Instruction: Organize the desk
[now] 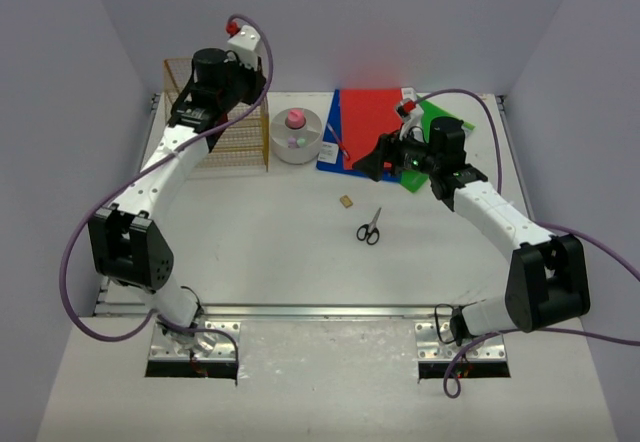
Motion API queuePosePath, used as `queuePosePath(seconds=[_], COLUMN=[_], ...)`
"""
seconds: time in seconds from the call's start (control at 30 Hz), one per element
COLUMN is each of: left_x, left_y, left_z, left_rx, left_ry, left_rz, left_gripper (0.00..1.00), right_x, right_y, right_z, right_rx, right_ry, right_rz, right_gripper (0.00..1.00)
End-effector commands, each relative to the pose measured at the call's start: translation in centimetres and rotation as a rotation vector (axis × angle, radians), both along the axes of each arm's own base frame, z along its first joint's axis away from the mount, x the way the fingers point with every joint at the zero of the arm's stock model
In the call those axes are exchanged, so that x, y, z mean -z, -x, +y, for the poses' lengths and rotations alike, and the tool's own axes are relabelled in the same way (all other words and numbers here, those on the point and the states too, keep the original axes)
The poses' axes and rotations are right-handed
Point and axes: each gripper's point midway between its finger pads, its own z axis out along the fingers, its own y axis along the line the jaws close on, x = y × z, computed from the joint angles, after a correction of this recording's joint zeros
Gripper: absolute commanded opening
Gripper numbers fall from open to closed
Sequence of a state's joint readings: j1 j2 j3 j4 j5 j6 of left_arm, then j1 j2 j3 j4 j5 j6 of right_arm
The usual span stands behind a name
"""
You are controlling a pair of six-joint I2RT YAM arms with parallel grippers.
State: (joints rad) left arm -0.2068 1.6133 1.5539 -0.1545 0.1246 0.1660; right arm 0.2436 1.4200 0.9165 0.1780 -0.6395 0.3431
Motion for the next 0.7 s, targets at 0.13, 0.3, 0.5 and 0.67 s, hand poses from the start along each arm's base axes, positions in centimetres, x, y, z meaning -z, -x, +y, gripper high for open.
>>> queuePosePath(seconds=[0.13,0.3,0.5,0.67], left_x=[2.7,4.5,6.9,8.4], left_y=[-2.0,-2.9,-3.8,-4.5], left_z=[-2.1,-2.7,-3.3,-3.8], left_rx=[0.044,0.055,0.078,0.091], left_ry=[-0.025,-0.032,-0.024,-0.018], left_rz=[0.023,0.04,0.062,0.081], left_gripper=[0.0,0.0,0.0,0.0], right_x=[0.6,1.6,2.1,2.3], right_y=[-0.3,-0.8,-1.6,-2.0], right_z=[-0.1,-0.3,-0.3,-0.4], right_rx=[-0.008,0.006,0.019,0.022], right_ry=[0.009,0.027,0.039,0.047], right_rz=[-0.022,-0.009,0.003,0.002], right_gripper=[0.77,0.77,0.77,0.77])
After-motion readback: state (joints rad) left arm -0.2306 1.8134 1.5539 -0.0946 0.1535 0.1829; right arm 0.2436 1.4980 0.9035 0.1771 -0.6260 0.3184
